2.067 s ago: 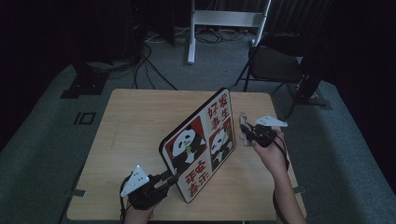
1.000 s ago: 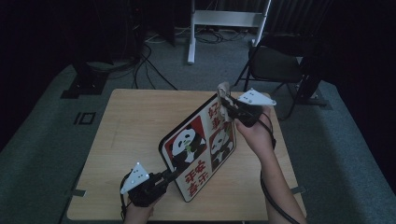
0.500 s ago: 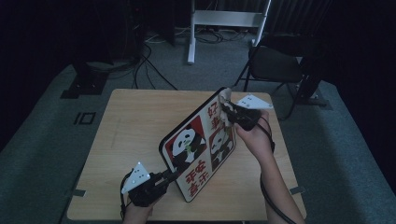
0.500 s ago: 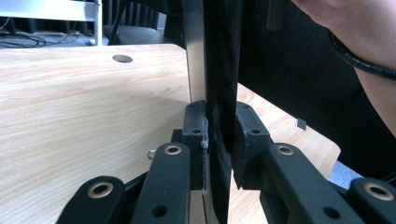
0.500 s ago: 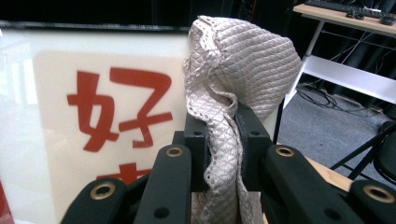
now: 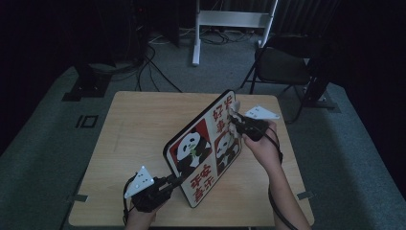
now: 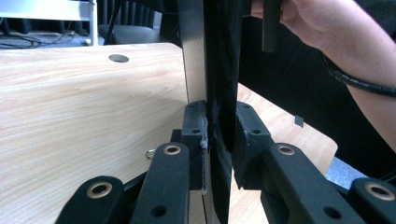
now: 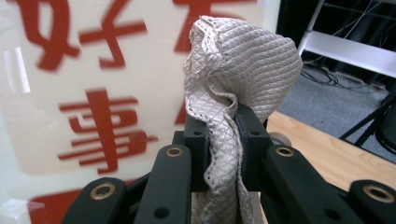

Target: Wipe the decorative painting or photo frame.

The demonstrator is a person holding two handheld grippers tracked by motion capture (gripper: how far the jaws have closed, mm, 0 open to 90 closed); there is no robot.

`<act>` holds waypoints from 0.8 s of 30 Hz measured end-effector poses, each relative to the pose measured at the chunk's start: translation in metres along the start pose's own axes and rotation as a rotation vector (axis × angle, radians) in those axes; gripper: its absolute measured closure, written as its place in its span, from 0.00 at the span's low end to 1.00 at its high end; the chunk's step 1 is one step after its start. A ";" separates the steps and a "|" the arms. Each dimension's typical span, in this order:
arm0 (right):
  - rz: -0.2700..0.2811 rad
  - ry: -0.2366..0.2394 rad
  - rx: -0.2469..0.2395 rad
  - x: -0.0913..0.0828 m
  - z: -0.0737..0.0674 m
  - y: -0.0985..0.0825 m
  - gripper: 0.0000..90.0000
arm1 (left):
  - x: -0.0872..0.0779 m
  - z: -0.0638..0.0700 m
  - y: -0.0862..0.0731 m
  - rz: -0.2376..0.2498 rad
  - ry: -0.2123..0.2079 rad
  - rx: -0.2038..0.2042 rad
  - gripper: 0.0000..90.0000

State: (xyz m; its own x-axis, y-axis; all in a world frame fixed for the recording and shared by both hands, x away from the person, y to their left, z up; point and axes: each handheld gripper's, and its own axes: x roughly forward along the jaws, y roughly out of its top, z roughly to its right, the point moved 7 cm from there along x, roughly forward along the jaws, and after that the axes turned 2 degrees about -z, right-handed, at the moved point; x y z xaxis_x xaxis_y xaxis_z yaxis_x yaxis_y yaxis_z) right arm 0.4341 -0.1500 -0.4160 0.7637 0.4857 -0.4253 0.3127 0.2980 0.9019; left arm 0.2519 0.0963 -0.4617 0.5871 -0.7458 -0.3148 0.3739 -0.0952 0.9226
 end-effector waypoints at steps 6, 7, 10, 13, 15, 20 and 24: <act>-0.031 -0.002 0.016 0.005 0.002 -0.017 0.86 | 0.000 0.001 0.000 -0.004 -0.002 0.008 0.86; -0.034 -0.002 0.020 0.005 0.003 -0.019 0.86 | 0.000 0.001 0.000 -0.004 0.000 0.007 0.86; -0.045 0.000 0.029 0.007 0.004 -0.027 0.86 | 0.001 0.001 0.000 -0.002 -0.003 0.005 0.86; -0.064 -0.003 0.033 0.009 0.005 -0.036 0.86 | 0.001 0.001 0.000 -0.004 -0.004 0.007 0.86; -0.074 -0.004 0.038 0.010 0.006 -0.043 0.86 | 0.001 0.001 0.000 -0.003 -0.004 0.007 0.86; -0.102 -0.004 0.056 0.014 0.008 -0.060 0.86 | 0.001 0.001 0.000 -0.003 -0.004 0.005 0.86; -0.124 -0.004 0.063 0.016 0.010 -0.072 0.86 | 0.001 0.001 0.000 -0.003 -0.004 0.008 0.86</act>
State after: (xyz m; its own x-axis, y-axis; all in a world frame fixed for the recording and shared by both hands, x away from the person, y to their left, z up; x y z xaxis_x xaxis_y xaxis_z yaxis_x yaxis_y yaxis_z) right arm 0.4296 -0.1719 -0.4866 0.7194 0.4447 -0.5337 0.4397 0.3033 0.8454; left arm 0.2515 0.0951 -0.4617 0.5830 -0.7483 -0.3165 0.3696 -0.1026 0.9235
